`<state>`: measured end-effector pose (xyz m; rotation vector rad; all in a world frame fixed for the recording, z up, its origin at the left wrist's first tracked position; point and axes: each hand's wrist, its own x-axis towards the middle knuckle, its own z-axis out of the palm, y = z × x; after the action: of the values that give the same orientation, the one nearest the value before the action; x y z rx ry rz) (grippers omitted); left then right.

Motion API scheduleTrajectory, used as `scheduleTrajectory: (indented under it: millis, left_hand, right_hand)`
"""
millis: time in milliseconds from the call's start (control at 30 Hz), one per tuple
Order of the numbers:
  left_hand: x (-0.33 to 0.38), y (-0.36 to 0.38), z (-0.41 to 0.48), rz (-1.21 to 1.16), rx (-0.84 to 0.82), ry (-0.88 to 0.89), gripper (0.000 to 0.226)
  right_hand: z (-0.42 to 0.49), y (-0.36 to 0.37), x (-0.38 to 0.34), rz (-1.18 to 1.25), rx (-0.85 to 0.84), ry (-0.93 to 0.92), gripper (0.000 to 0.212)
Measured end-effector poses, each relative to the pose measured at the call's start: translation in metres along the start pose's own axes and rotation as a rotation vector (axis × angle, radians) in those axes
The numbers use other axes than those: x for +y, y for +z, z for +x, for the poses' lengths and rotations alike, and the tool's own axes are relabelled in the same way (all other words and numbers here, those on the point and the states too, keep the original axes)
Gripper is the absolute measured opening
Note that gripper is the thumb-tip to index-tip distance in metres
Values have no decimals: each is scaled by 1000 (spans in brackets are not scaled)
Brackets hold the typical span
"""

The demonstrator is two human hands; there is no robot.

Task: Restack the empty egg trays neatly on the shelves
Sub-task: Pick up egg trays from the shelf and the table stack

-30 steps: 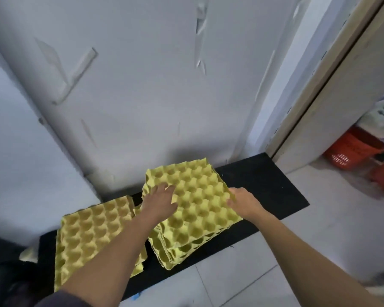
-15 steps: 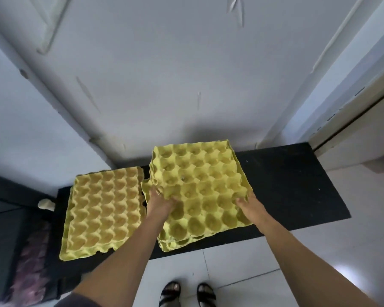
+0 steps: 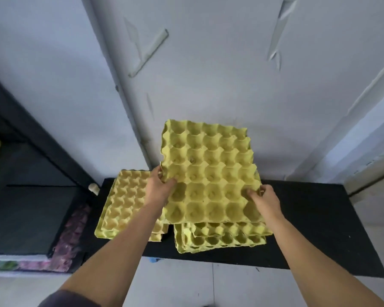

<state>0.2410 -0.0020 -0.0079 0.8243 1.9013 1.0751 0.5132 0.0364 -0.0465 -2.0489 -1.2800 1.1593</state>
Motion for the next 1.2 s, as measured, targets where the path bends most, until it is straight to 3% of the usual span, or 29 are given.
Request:
scheduleTrajectory:
  millis: [100, 333, 467, 667, 833, 1033, 1200]
  left_hand:
    - [-6, -50, -14, -14, 64, -20, 57]
    - [-47, -196, -72, -92, 184, 5, 47]
    - [-73, -289, -118, -56, 301, 110, 62]
    - [-123, -424, -163, -23, 511, 114, 26]
    - [-157, -512, -174, -83, 657, 99, 54]
    - [-173, -616, -181, -74, 823, 21, 37]
    - [-170, -687, -179, 54, 924, -112, 59]
  right_hand:
    - [-30, 23, -31, -8, -37, -124, 57]
    - [-132, 102, -95, 6, -121, -327, 49]
    - [-206, 161, -116, 62, -232, -397, 41]
    - [-302, 243, -154, 92, -510, -510, 35]
    - [-363, 307, -199, 139, -552, -682, 39]
    - [-428, 396, -266, 164, -675, -796, 43]
    - [-471, 473, -320, 148, -757, -866, 44]
